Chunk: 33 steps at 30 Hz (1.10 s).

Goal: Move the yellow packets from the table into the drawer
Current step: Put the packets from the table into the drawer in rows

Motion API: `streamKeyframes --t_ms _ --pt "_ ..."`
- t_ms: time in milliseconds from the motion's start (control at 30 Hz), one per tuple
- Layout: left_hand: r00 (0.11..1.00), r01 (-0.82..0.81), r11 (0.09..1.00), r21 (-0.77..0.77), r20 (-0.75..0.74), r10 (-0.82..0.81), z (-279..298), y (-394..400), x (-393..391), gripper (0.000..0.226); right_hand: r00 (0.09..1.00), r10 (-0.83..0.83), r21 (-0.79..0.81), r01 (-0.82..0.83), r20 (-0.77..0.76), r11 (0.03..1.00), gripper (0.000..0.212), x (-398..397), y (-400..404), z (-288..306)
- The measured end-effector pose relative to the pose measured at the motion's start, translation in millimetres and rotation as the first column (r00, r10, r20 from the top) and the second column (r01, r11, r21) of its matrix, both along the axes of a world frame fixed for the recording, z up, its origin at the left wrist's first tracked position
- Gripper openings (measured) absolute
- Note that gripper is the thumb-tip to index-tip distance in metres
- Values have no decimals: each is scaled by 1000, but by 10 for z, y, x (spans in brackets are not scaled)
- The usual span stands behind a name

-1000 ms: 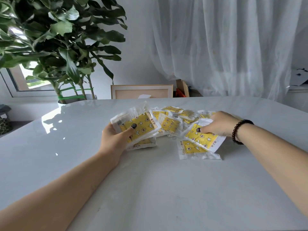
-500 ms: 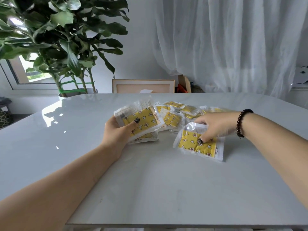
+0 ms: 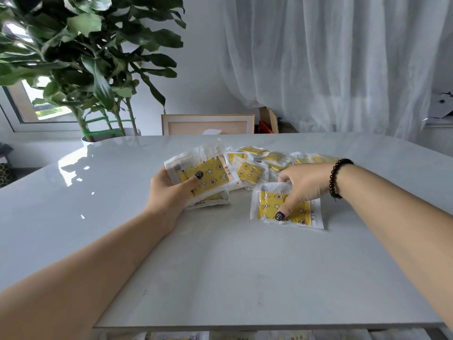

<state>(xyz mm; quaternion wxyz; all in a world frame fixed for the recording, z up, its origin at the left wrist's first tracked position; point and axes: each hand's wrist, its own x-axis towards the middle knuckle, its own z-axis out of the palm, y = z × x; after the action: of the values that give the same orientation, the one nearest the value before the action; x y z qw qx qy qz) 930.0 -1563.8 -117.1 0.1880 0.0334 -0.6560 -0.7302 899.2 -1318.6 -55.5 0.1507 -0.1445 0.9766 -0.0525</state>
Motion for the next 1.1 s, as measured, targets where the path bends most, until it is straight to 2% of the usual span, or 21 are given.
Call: streamKeyframes --t_ms 167,267,367,433,500,633,767,900,1000,1067,1100 --pt "1000 1 1000 -3 1 -1 -7 -5 -15 30 997 -55 -38 53 -51 998 47 -2 75 97" --pt "1000 3 1000 0 1 -3 -25 -8 -26 30 995 -70 -93 64 -66 994 57 4 99 96" --pt "1000 5 1000 2 -4 -5 -29 -16 -35 29 977 -63 -169 28 -206 985 56 45 66 121" --pt "1000 4 1000 -3 -9 -4 -26 -14 -31 29 955 -62 -197 4 -290 980 63 96 22 167" --pt "1000 6 1000 0 -17 -6 -21 -12 -30 29 950 -16 -114 -20 -312 993 56 140 -33 192" --pt "1000 -1 1000 -4 -14 1 -27 -11 -28 29 972 74 126 -46 -223 991 36 224 -145 154" --pt "1000 -3 1000 -8 -12 3 -29 -13 -32 30 952 110 149 -69 -286 986 26 233 -169 126" --pt "1000 0 1000 -18 -15 0 -30 -16 -37 31 917 49 -63 -80 -397 995 31 184 -148 42" --pt "1000 7 1000 -17 -16 -7 -31 -11 -38 31 906 -44 -277 -83 -422 957 31 126 -85 -46" --pt "1000 9 1000 -15 -19 -10 -30 -6 -38 30 904 -167 -527 -72 -393 847 35 100 -43 -92" --pt "1000 8 1000 -16 -17 -8 -33 -9 -41 30 913 -232 -690 -70 -335 720 35 91 -28 -117"
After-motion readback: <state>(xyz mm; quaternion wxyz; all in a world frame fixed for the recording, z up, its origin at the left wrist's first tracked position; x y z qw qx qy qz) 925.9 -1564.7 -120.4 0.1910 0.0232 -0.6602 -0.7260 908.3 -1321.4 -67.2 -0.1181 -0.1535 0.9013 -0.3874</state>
